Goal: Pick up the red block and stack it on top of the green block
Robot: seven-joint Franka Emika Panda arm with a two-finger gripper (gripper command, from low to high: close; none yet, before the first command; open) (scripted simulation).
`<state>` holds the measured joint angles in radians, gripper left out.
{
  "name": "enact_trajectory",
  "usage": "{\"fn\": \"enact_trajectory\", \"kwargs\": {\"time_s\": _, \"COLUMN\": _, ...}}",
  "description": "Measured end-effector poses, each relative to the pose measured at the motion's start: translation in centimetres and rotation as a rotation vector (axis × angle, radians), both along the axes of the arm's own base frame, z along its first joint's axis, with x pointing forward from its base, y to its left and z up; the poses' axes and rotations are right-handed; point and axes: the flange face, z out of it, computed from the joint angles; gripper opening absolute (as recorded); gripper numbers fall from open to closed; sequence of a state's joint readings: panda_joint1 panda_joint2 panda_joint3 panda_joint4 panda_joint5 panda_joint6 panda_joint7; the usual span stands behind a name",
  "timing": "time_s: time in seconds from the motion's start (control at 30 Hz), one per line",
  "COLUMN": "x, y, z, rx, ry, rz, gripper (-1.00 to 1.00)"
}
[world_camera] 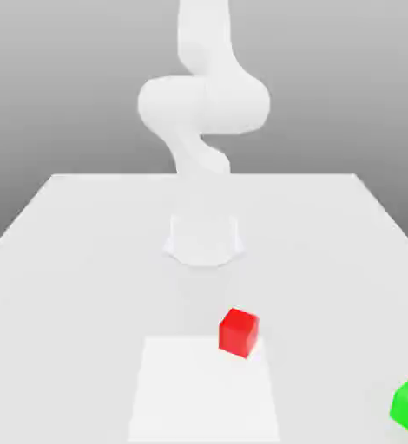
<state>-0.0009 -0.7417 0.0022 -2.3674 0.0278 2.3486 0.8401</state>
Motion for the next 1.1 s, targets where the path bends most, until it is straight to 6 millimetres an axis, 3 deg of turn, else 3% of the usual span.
{"fn": "enact_trajectory", "kwargs": {"time_s": 0.13, "x": 3.2, "y": 0.9, "z": -9.9, "rx": 0.081, "ry": 0.153, "rz": -0.063, "gripper": 0.0}}
{"fn": "enact_trajectory", "kwargs": {"time_s": 0.3, "x": 3.7, "y": 2.8, "z": -22.5, "rx": 0.137, "ry": 0.344, "rz": -0.154, "gripper": 0.0}}
{"fn": "enact_trajectory", "kwargs": {"time_s": 0.4, "x": 2.0, "y": 3.9, "z": -30.0, "rx": 0.149, "ry": 0.464, "rz": -0.221, "gripper": 0.0}}
{"fn": "enact_trajectory", "kwargs": {"time_s": 0.6, "x": -4.0, "y": 5.4, "z": -45.0, "rx": 0.13, "ry": 0.689, "rz": -0.37, "gripper": 0.0}}
{"fn": "enact_trajectory", "kwargs": {"time_s": 0.8, "x": -5.0, "y": 5.6, "z": -50.6, "rx": 0.129, "ry": 0.716, "rz": -0.388, "gripper": 0.0}}
{"fn": "enact_trajectory", "kwargs": {"time_s": 0.83, "x": -5.2, "y": 5.6, "z": -51.4, "rx": 0.129, "ry": 0.716, "rz": -0.389, "gripper": -1.0}}
{"fn": "enact_trajectory", "kwargs": {"time_s": 1.1, "x": -5.1, "y": 5.6, "z": -51.1, "rx": 0.129, "ry": 0.715, "rz": -0.389, "gripper": -1.0}}
